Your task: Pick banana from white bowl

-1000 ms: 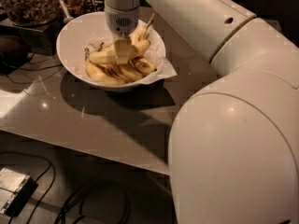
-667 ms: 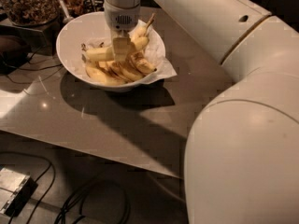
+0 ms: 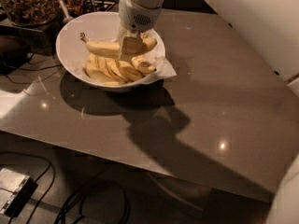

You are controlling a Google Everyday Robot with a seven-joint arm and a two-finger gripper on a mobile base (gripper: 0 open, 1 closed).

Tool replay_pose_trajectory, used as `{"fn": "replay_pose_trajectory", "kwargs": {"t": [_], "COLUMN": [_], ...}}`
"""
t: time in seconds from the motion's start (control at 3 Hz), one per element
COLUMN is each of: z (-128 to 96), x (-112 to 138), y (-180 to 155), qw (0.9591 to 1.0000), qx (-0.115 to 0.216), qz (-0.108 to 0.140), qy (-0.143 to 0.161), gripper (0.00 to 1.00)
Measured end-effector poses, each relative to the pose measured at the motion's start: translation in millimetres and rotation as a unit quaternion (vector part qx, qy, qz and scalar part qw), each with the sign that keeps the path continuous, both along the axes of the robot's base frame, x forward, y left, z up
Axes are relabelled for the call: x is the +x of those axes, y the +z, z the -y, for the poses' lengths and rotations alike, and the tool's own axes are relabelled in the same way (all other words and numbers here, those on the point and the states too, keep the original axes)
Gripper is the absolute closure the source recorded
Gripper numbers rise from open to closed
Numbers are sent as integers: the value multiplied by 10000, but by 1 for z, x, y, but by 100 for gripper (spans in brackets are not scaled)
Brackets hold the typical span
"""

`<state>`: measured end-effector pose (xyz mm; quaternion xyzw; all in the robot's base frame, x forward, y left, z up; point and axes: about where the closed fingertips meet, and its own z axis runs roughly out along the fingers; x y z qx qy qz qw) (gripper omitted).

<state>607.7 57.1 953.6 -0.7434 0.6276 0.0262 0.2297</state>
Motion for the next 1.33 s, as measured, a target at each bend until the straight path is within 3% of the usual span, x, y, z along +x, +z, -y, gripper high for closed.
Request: {"fn": "replay_pose_trajectory", "kwargs": {"t": [0.33, 1.33], "z": [15, 34], "x": [-20, -72], "y": [11, 44], "qw": [9997, 9994], "qx": [236, 45], "qz": [56, -112], "qy": [-45, -313], "gripper": [100, 100]}}
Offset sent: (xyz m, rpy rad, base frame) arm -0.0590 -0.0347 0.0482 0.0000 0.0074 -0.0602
